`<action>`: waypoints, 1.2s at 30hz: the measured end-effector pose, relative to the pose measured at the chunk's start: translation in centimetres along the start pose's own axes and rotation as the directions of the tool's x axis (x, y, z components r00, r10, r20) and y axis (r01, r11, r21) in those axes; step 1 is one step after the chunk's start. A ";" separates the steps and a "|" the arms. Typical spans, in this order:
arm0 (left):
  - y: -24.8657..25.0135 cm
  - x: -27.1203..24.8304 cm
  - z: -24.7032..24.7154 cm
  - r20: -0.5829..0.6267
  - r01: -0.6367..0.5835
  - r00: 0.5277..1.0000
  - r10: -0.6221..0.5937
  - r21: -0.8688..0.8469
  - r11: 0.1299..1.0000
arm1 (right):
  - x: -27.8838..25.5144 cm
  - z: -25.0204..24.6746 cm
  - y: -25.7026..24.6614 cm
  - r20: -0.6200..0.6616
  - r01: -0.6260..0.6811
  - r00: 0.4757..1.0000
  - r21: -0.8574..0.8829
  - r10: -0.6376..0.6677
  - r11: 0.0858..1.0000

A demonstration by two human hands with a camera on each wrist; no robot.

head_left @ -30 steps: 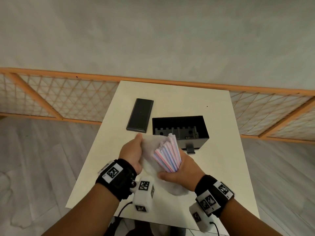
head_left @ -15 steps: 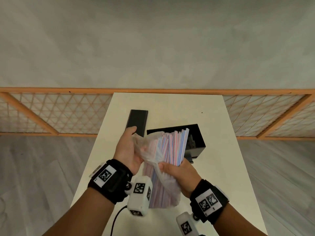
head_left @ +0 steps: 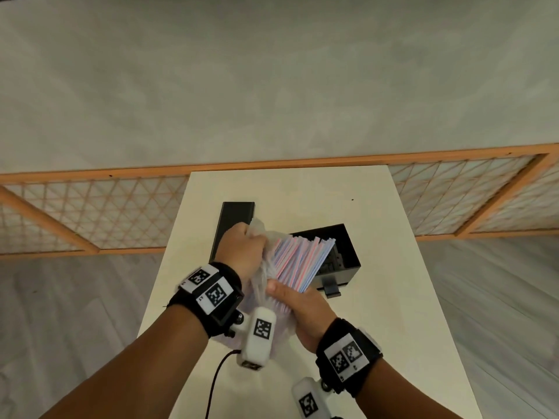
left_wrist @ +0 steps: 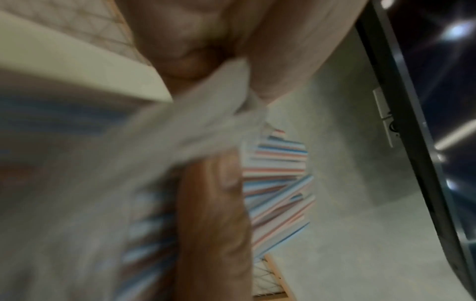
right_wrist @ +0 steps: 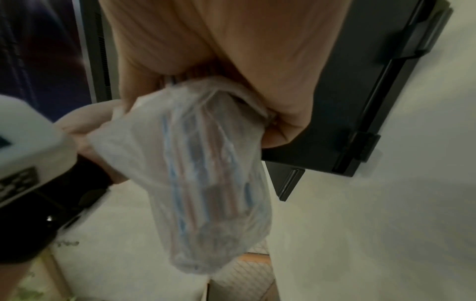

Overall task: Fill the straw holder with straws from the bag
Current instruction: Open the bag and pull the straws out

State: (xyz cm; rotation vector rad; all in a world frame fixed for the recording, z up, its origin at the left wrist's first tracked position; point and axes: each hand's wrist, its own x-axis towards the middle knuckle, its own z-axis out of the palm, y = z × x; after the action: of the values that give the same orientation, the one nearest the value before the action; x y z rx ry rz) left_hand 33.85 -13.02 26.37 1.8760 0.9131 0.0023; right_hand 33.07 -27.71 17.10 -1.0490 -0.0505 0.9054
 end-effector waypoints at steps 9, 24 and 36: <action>-1.2 1.4 0.3 0.120 0.334 0.942 -0.314 -0.216 0.918 | 0.9 -0.5 0.6 0.000 -0.026 1.000 0.163 0.026 0.986; -1.8 1.6 0.6 0.120 0.011 0.993 -0.010 -0.005 1.000 | 0.1 -0.7 0.4 0.032 -0.017 0.999 0.012 0.016 1.000; 0.2 6.1 0.9 -0.008 -0.050 0.998 0.054 0.277 0.960 | 2.7 0.8 0.6 0.067 -0.057 0.997 0.346 0.037 0.936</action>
State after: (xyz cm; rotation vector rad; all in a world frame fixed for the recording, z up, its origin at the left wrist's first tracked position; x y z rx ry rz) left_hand 38.70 -10.22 23.79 2.1616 0.9104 -0.0831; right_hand 34.11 -25.22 16.08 -0.6954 0.0841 0.9484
